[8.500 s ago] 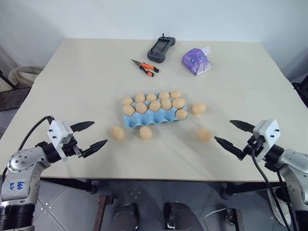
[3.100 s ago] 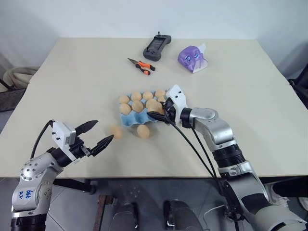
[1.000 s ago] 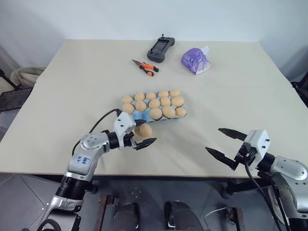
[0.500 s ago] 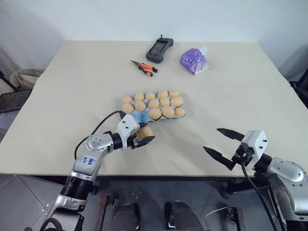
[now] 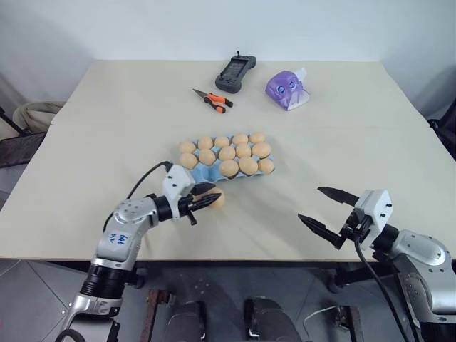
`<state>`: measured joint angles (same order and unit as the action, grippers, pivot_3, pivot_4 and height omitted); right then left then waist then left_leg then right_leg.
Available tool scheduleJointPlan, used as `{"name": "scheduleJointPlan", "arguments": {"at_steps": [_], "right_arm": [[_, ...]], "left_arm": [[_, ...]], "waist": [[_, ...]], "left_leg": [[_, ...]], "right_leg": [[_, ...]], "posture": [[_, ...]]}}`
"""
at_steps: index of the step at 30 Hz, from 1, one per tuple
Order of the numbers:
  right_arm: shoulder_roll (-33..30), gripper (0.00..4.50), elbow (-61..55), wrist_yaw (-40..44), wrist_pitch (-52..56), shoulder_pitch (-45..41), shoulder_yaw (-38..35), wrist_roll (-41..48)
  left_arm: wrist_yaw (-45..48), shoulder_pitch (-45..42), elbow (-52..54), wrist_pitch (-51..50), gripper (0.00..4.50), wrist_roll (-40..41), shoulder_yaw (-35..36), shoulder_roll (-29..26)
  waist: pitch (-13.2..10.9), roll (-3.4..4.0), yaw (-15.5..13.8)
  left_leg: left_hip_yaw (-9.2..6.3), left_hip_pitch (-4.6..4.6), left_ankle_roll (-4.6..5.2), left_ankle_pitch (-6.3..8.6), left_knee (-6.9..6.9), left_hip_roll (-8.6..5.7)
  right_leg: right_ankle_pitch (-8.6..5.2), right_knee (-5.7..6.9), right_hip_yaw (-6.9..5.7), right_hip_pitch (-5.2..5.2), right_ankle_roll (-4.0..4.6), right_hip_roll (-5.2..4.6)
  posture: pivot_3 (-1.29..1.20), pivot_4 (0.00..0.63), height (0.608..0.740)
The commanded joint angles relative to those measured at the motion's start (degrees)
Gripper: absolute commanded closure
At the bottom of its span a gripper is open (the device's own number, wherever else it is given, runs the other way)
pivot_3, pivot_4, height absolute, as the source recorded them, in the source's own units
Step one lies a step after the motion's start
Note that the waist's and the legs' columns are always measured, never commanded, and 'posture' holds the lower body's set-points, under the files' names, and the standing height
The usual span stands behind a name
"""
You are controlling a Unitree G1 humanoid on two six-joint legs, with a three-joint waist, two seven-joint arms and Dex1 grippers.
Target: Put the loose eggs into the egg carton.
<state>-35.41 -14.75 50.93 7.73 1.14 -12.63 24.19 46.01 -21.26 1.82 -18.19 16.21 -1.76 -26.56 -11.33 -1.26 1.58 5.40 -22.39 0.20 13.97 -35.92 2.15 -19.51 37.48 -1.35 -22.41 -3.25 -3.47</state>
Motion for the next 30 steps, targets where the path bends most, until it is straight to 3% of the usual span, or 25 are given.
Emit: {"name": "scheduleJointPlan", "arguments": {"at_steps": [1, 4, 10, 19, 23, 27, 30], "right_arm": [[0.50, 0.00, -0.23, -0.26, -0.39, -0.64, 0.02, 0.96], [0.67, 0.00, 0.11, -0.32, -0.46, -1.19, 0.56, 0.87], [0.66, 0.00, 0.04, -0.25, -0.43, -1.23, 0.67, 1.08], [0.76, 0.00, -0.32, -0.44, 0.04, -1.11, 0.83, 1.33], [0.89, 0.00, -0.45, -0.64, 0.12, -1.19, 0.95, 1.31], [0.99, 0.00, -0.54, -0.97, 0.23, -1.10, 0.83, 1.30], [1.06, 0.00, -0.36, -1.11, 0.32, -1.48, 0.93, 1.27]], "left_arm": [[2.11, 1.18, 2.31, -0.07, 3.10, 1.52, 1.25, -2.14], [1.88, 1.11, 2.80, -1.09, 2.54, 1.63, 0.62, -1.86], [-1.01, 2.22, 5.09, -2.61, 0.63, 0.13, -1.32, 0.60], [-7.54, 0.25, 1.68, -5.40, 0.63, -3.89, -5.24, 4.52], [-8.74, -0.90, 0.22, -6.55, 1.53, -4.60, -5.88, 5.83], [-8.68, -0.15, 1.08, -6.60, 2.83, -4.40, -5.77, 5.48], [-7.58, 0.51, 1.80, -5.70, 3.38, -3.43, -4.78, 4.83]], "waist": [[0.00, 0.00, -0.05], [-0.01, -0.01, -0.08], [-0.01, -0.01, -0.21], [-0.01, -0.01, -0.14], [-0.01, -0.03, -0.22], [-0.01, -0.03, -0.13], [-0.01, -0.02, -0.12]], "left_leg": [[0.00, 0.00, 0.00, 0.00, 0.00, 0.00], [0.01, -0.01, 0.03, 0.02, -0.01, 0.00], [0.02, -0.03, 0.05, 0.05, 0.00, 0.00], [0.05, 0.01, 0.05, 0.06, -0.01, 0.00], [0.05, 0.00, 0.01, 0.09, -0.07, -0.02], [0.07, 0.01, 0.08, 0.05, -0.05, -0.02], [0.06, 0.01, 0.08, 0.05, -0.04, -0.01]], "right_leg": [[0.00, 0.00, 0.00, 0.00, 0.00, 0.00], [0.00, -0.04, 0.02, 0.01, 0.00, -0.02], [0.00, -0.07, 0.03, 0.01, -0.01, -0.03], [0.01, -0.03, 0.06, 0.01, -0.01, 0.00], [0.07, -0.05, 0.09, 0.05, -0.08, -0.01], [0.08, -0.06, 0.11, 0.05, -0.09, -0.01], [0.07, -0.06, 0.10, 0.04, -0.09, -0.01]], "posture": [[0.00, 0.150, 0.740], [0.00, 0.150, 0.740], [0.00, 0.150, 0.740], [0.00, 0.150, 0.740], [0.00, 0.150, 0.740], [0.00, 0.150, 0.740], [0.00, 0.150, 0.740]]}}
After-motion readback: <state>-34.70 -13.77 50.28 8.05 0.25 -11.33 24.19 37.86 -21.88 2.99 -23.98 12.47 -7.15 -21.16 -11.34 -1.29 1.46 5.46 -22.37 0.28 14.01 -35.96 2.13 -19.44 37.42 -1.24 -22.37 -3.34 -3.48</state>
